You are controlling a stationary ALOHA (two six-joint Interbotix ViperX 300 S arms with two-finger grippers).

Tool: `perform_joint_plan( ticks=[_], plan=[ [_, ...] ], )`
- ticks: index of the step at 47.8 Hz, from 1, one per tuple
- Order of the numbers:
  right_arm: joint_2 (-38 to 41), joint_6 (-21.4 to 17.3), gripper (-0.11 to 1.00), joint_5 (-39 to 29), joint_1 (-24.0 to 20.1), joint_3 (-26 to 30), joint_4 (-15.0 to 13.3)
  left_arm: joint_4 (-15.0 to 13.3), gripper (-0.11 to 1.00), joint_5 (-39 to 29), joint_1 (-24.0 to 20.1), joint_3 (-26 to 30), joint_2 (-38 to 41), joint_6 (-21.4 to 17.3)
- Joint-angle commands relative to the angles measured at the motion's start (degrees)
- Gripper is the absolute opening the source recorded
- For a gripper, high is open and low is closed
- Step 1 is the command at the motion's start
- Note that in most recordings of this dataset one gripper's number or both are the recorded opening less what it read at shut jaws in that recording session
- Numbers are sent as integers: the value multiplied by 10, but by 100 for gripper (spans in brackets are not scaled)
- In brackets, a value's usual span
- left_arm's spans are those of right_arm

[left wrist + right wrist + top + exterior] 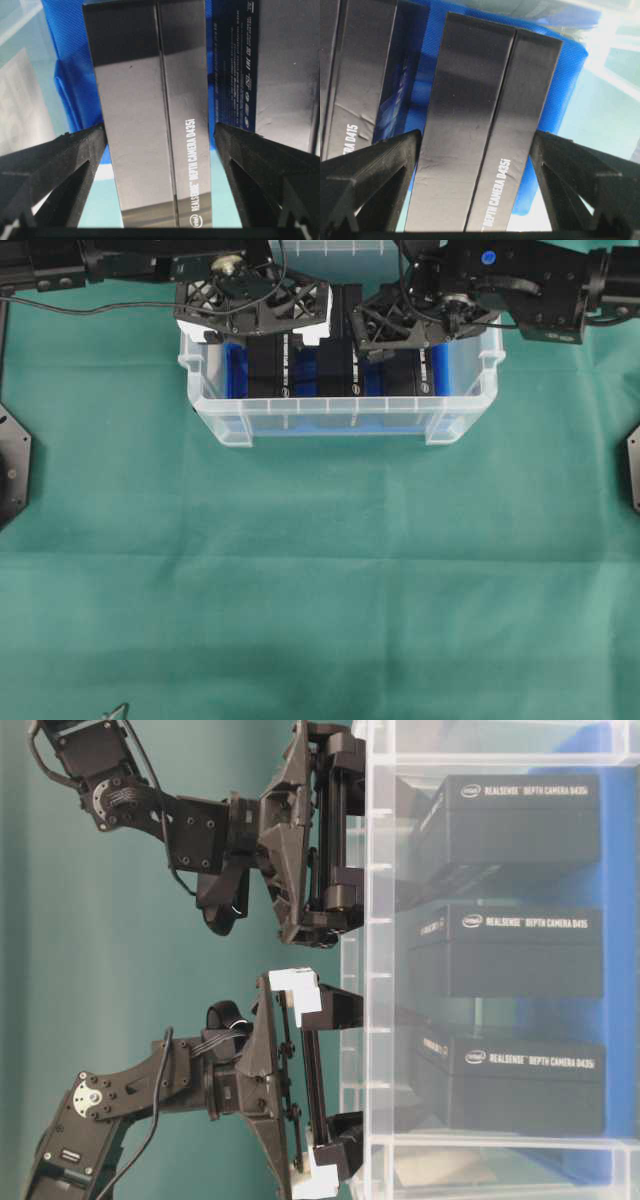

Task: Take the box out of the case with both arms.
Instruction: 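Lower left gripper onto left box and right gripper onto right box, close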

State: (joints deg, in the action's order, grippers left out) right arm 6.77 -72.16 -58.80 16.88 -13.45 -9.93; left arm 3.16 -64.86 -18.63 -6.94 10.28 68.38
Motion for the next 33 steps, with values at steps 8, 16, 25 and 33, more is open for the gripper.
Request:
perform_joint_plan(
  ticks=[8,16,25,33],
  plan=[
    [-11,0,93,-4,4,-4,4,-3,88,-46,-4,-11,-4,-28],
    [-11,-3,93,-6,3,-4,10,-4,88,-62,-4,-11,-5,-30],
    [-11,-3,93,-6,-1,-4,11,-4,88,-76,-3,-9,-4,-31],
    [-11,-3,88,-12,-2,-5,10,-4,88,-76,-1,0,-2,-31]
  ],
)
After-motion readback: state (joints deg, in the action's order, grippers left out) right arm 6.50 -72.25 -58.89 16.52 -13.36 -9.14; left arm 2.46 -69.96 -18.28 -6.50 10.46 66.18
